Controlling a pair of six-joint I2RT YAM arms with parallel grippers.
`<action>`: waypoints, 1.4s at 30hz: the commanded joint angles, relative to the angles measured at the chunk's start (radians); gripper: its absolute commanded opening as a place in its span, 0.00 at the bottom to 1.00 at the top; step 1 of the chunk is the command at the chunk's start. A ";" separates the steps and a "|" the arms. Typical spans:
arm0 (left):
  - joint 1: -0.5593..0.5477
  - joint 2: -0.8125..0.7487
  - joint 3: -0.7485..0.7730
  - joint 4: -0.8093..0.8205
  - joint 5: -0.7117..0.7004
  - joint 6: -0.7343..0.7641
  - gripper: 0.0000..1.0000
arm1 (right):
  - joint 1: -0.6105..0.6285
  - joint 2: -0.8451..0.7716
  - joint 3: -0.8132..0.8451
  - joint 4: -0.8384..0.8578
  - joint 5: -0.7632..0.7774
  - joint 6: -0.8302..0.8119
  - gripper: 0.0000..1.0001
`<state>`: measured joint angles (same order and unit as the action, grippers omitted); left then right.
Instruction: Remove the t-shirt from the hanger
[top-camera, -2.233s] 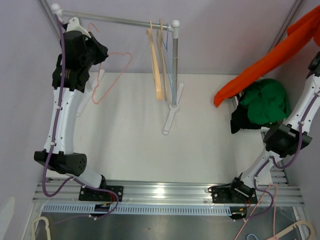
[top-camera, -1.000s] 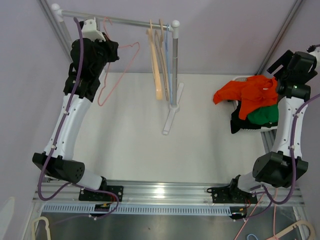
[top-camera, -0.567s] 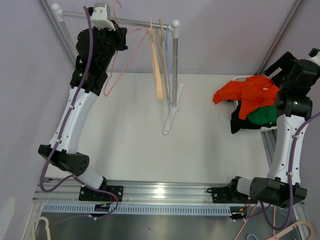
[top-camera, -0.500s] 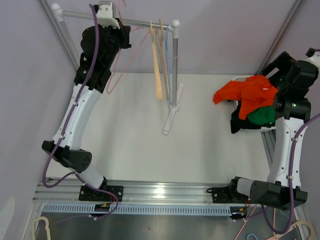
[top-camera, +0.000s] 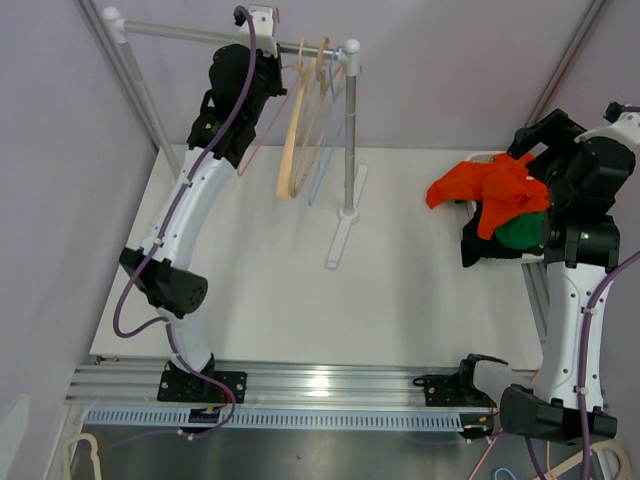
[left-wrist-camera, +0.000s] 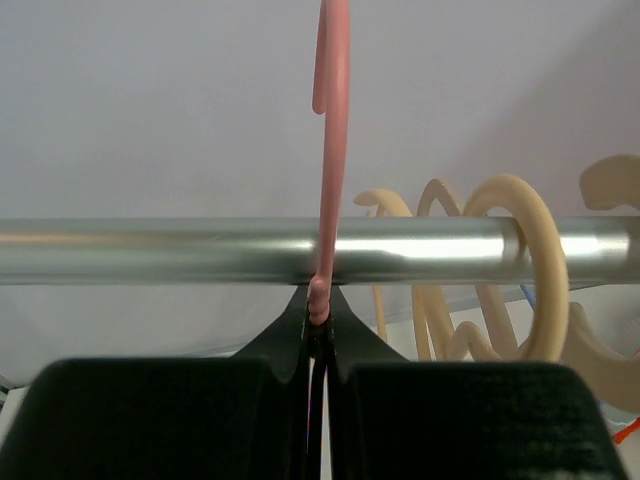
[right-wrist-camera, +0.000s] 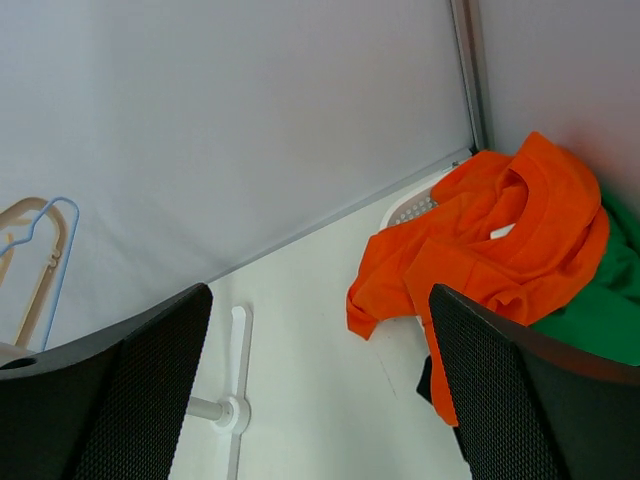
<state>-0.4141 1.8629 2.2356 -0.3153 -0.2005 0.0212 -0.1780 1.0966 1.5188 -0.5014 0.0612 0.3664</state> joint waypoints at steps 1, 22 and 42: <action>-0.017 -0.011 -0.001 0.056 -0.030 0.048 0.01 | 0.006 -0.004 -0.008 0.031 -0.034 0.020 0.95; -0.028 -0.269 -0.350 0.119 0.004 -0.046 0.57 | 0.064 0.006 -0.057 0.032 -0.044 0.016 0.95; -0.029 -0.999 -0.975 -0.071 0.029 -0.406 0.99 | 0.317 -0.023 -0.172 0.101 -0.076 -0.012 1.00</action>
<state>-0.4358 0.9379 1.4239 -0.3618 -0.2363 -0.2592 0.0727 1.0935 1.3514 -0.4210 -0.0597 0.3645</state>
